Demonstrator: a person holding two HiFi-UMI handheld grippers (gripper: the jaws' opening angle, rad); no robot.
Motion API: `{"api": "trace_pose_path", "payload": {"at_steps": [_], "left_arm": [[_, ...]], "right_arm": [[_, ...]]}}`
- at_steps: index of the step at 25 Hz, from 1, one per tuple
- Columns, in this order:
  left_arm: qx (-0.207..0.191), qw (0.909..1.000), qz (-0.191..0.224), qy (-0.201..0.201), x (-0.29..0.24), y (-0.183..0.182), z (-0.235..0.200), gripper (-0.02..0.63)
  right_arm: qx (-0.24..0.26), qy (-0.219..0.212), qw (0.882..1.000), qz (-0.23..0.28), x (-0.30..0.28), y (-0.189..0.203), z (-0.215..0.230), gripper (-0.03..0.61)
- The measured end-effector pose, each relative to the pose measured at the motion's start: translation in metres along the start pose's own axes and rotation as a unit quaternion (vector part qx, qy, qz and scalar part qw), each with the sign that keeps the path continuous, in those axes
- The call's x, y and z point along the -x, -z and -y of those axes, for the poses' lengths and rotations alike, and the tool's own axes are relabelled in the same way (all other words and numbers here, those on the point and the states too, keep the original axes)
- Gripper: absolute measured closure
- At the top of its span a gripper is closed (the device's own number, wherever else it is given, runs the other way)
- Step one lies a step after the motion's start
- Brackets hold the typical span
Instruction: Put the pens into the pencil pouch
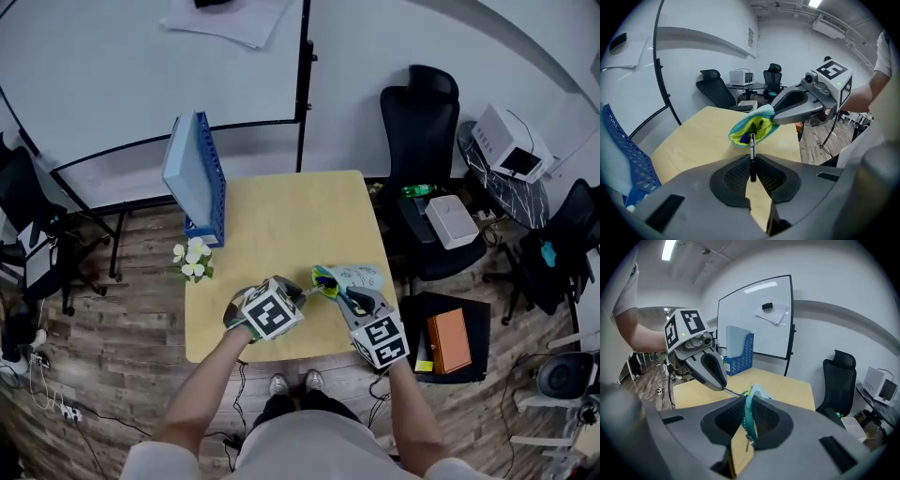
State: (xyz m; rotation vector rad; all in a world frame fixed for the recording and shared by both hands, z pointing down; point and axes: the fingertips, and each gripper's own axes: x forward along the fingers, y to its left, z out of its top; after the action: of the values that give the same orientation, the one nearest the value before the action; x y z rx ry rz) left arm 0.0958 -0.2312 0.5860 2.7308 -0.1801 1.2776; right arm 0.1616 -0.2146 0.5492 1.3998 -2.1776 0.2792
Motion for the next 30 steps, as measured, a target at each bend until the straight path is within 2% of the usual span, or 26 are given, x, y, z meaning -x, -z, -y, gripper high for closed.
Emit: {"api": "trace_pose_path", "payload": {"at_steps": [5,11,18,26,30], "left_arm": [[-0.025,0.9995,-0.011,0.018,-0.023,-0.025,0.005,0.572],[-0.037,0.9981,-0.02,0.045,-0.052,-0.041,0.019,0.571],[-0.008,0.9992,-0.021,0.034,-0.071,-0.041,0.02,0.571],[0.009,0.9995,0.028,0.014,-0.062,-0.043,0.02,0.566],[0.039,0.9971,0.065,0.004,-0.044,-0.04,0.015,0.468]], "right_arm": [[-0.004,-0.008,1.0,0.0,0.003,0.004,-0.01,0.53],[0.002,-0.028,1.0,0.009,0.008,0.001,-0.021,0.53],[0.0,-0.055,0.998,0.023,0.018,0.002,-0.03,0.531],[-0.006,-0.042,0.999,0.022,0.021,0.006,-0.022,0.531],[-0.018,-0.037,0.999,0.024,0.018,0.009,-0.019,0.53]]}}
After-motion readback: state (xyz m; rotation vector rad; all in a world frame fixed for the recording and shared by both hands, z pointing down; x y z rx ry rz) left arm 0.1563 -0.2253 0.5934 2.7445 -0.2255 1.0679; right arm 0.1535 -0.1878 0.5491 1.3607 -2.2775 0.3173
